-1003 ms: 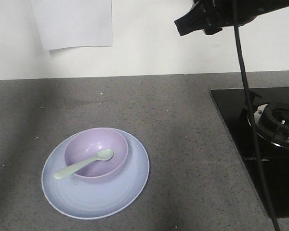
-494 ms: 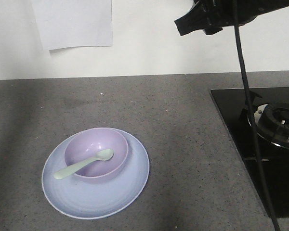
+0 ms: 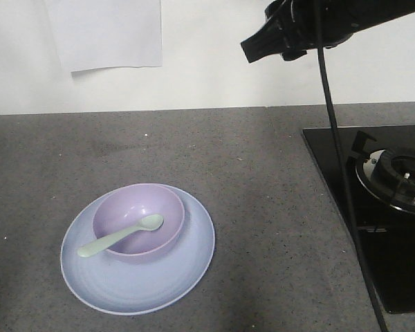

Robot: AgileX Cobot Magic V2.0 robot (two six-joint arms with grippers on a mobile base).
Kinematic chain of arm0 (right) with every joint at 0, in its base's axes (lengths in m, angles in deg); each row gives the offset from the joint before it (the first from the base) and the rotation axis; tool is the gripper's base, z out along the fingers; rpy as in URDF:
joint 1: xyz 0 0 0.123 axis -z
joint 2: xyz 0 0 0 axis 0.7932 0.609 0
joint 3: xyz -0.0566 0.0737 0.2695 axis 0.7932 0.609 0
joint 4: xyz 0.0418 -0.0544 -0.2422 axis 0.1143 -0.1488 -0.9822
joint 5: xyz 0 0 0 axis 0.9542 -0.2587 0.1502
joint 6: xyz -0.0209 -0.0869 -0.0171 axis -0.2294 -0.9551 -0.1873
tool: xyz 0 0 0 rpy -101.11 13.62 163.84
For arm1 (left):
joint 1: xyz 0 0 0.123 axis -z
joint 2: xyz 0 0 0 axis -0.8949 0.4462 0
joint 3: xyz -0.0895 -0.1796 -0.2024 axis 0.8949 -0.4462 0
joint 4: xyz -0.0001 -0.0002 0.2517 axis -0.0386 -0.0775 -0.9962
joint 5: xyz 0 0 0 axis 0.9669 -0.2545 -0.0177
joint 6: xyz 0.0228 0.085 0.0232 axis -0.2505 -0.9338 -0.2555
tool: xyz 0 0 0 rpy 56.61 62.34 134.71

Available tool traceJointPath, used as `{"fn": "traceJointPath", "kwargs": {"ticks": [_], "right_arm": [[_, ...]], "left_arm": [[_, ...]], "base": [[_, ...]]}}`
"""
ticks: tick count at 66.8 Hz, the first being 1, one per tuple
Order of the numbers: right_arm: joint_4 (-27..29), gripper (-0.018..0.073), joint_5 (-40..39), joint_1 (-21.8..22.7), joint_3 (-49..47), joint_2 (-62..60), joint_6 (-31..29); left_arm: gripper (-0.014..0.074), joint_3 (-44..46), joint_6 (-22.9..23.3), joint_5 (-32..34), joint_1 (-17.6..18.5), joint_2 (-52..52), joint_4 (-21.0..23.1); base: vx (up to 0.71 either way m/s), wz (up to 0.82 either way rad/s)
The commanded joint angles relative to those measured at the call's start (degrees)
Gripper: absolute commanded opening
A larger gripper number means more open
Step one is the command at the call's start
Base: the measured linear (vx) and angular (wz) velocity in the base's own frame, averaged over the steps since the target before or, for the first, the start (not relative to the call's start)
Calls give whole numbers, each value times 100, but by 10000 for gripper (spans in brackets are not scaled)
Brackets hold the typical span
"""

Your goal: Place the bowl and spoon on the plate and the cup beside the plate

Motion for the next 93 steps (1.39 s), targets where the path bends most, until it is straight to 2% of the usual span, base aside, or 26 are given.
{"fn": "traceJointPath", "kwargs": {"ticks": [1,21,28,32,49,60,69,78,93], "right_arm": [[-104,346,-357,13,-174,-126,-22],[-79,346,-389,13,-174,-29,-22],[-77,346,-421,13,-174,36,-22],[-66,346,-458,13,-174,72,-22],[286,346,-596,13,-174,204,-115],[345,346,-656,13,-174,204,-174],[391,346,-611,13,-174,204,-174],[433,346,-552,7,-174,169,-192],[433,346,-485,7,-174,119,-216]], "left_arm": [[245,-100,-21,526,-151,-156,-4],[245,-158,-9,562,-178,26,-65],[249,-138,276,549,-178,133,-183],[262,-131,267,512,-169,186,-170],[277,-131,288,615,-171,229,-172],[277,-131,689,629,-171,229,-152],[281,-131,737,596,-171,261,-132],[323,-131,737,565,-171,377,-149],[466,-139,886,261,-171,567,-151]], "base": [[0,0],[0,0],[0,0],[0,0],[0,0],[0,0],[0,0],[0,0],[0,0]]}}
